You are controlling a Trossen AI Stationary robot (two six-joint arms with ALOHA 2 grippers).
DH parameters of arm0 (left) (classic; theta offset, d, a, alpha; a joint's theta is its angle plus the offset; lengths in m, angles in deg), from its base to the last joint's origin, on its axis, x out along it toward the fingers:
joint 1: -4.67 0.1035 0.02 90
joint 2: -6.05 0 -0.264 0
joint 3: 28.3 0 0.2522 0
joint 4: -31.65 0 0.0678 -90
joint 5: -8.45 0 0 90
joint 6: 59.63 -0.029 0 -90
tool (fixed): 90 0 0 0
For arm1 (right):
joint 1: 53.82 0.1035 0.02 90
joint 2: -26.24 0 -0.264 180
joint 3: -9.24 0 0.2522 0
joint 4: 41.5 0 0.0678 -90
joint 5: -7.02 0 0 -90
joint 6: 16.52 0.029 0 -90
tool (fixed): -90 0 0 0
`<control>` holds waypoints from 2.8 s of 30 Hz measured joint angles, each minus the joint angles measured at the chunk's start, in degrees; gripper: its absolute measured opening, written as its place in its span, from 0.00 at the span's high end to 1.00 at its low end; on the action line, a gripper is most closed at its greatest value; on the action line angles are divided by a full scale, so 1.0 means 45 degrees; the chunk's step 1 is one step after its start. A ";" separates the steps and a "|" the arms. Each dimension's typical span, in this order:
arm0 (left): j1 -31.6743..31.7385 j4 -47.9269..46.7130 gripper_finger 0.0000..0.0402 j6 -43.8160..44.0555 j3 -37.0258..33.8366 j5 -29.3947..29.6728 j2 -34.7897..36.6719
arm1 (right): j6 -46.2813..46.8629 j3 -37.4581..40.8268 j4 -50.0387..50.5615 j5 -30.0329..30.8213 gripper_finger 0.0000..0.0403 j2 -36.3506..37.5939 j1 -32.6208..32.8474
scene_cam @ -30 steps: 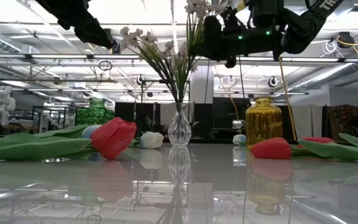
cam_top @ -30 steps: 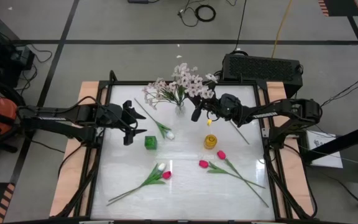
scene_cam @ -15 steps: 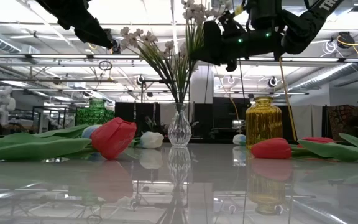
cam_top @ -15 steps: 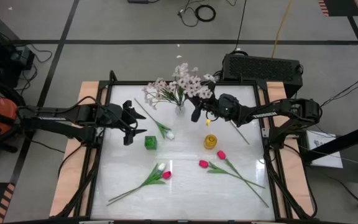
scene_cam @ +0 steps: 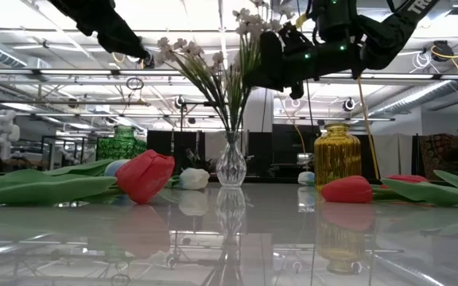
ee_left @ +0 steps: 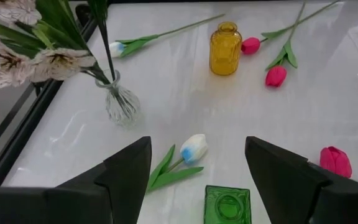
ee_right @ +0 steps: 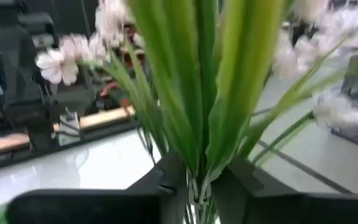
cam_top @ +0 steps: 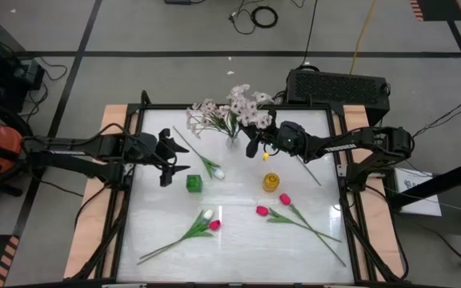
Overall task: Sort flowers into vase by color
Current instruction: Put the white flowers into the transparent vase, then put the top right white flower into the yellow vase
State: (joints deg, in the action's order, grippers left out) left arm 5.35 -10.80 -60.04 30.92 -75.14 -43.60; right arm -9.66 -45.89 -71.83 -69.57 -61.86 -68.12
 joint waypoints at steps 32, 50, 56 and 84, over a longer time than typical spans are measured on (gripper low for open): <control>0.0002 -0.0299 0.34 -0.0101 0.0000 0.0691 -0.0015 | 0.1236 -0.0010 1.1498 0.0210 0.23 0.4848 -0.0068; 0.0002 -0.0306 0.34 -0.0333 0.0000 0.2503 -0.0019 | 0.3652 -0.0005 1.6862 0.2327 0.26 0.5576 -0.0070; 0.0002 -0.0307 0.34 -0.0338 0.0000 0.2537 -0.0019 | 0.4463 0.0000 1.7421 0.2721 0.26 0.5467 -0.0042; -0.0095 -0.0792 0.34 -0.0547 0.0000 0.1491 -0.2075 | 0.4929 0.0005 1.7587 0.2691 0.26 0.3847 0.1370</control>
State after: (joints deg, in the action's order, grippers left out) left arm 4.93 -14.36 -62.50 30.92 -68.43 -52.93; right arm 12.52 -45.86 7.31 -57.46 -44.55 -61.96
